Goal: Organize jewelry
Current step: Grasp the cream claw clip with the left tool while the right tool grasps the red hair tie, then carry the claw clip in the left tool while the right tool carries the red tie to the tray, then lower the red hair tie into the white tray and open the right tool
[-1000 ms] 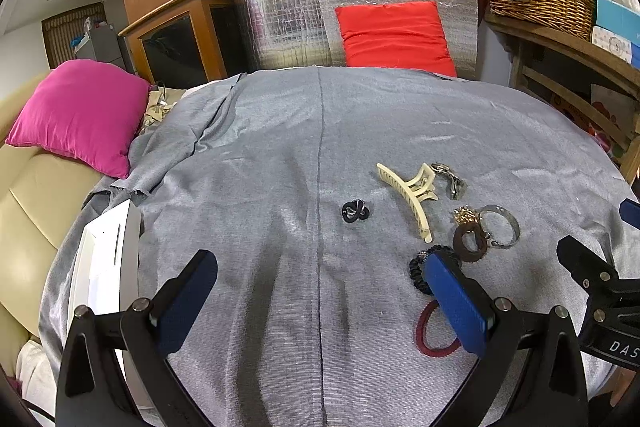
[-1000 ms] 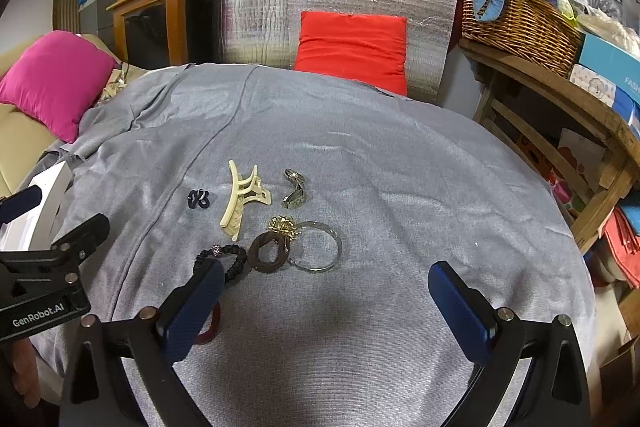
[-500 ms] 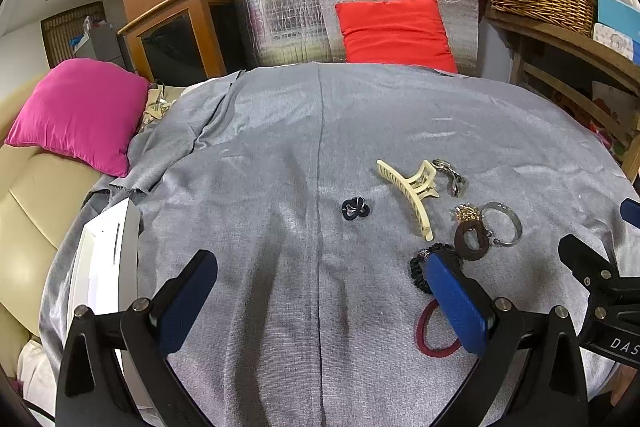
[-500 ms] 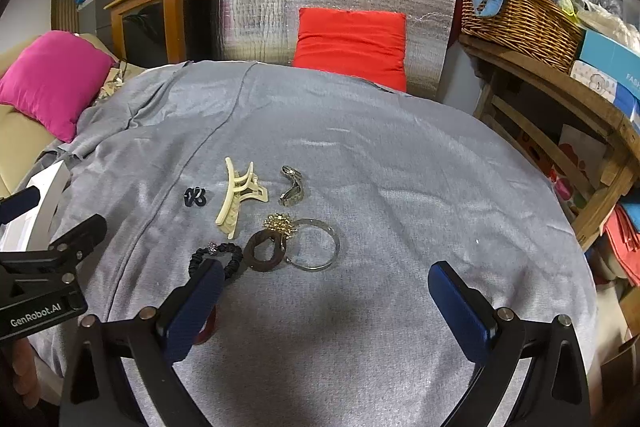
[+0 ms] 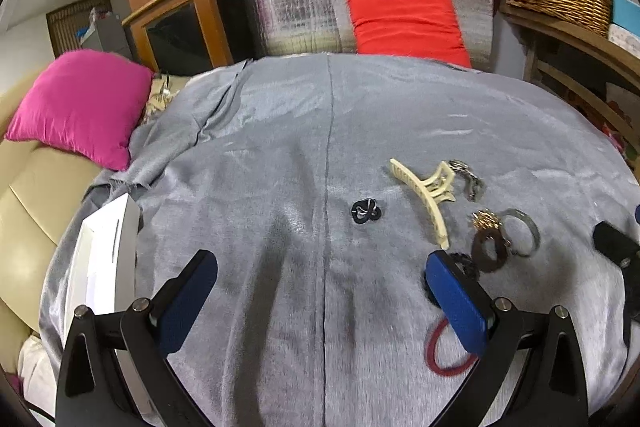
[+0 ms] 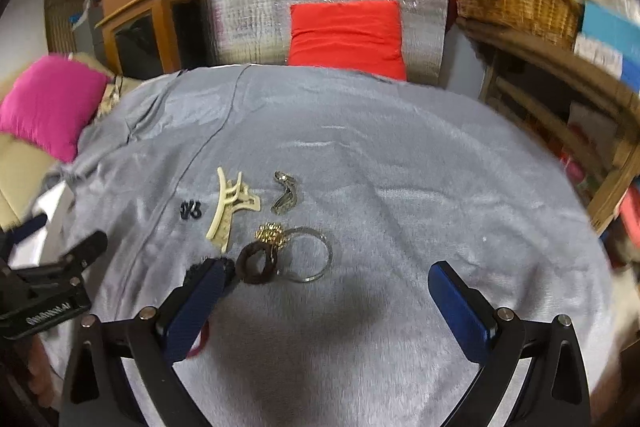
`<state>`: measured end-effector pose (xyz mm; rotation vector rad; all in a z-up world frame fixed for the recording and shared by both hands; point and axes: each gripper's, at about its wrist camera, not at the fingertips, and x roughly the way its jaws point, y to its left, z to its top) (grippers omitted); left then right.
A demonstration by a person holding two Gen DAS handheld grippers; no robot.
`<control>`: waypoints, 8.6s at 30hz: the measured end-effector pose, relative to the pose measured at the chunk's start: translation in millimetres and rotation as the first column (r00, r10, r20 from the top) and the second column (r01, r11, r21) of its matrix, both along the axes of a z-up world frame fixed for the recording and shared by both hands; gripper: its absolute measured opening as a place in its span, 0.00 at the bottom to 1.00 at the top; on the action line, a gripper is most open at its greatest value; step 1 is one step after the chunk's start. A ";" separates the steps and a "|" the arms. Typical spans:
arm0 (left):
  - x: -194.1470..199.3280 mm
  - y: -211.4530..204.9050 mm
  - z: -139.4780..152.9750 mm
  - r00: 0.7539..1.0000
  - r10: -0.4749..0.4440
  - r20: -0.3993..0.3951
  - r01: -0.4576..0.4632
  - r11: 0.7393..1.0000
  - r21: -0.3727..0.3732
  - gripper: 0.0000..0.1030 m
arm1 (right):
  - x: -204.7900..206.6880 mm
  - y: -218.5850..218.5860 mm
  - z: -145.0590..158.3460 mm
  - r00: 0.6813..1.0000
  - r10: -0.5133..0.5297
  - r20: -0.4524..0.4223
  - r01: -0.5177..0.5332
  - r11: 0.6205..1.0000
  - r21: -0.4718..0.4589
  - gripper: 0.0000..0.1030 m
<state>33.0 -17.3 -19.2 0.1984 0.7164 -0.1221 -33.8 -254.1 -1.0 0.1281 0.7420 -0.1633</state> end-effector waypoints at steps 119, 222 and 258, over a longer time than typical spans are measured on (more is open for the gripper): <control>49.4 57.0 -7.2 0.991 -0.003 -0.130 -0.026 0.976 -0.217 0.10 | 43.3 92.7 -81.2 0.907 0.386 -0.167 -0.359 0.918 0.170 0.06; -41.0 319.0 -46.8 0.911 0.268 -0.312 -0.342 0.916 -0.212 0.40 | 237.0 483.9 -44.7 0.704 0.701 -0.111 -0.628 0.688 0.364 0.06; -42.4 333.3 -77.5 0.912 0.212 -0.352 -0.282 0.946 -0.160 0.43 | 251.3 483.0 -86.2 0.797 0.529 -0.292 -0.477 0.847 0.233 0.23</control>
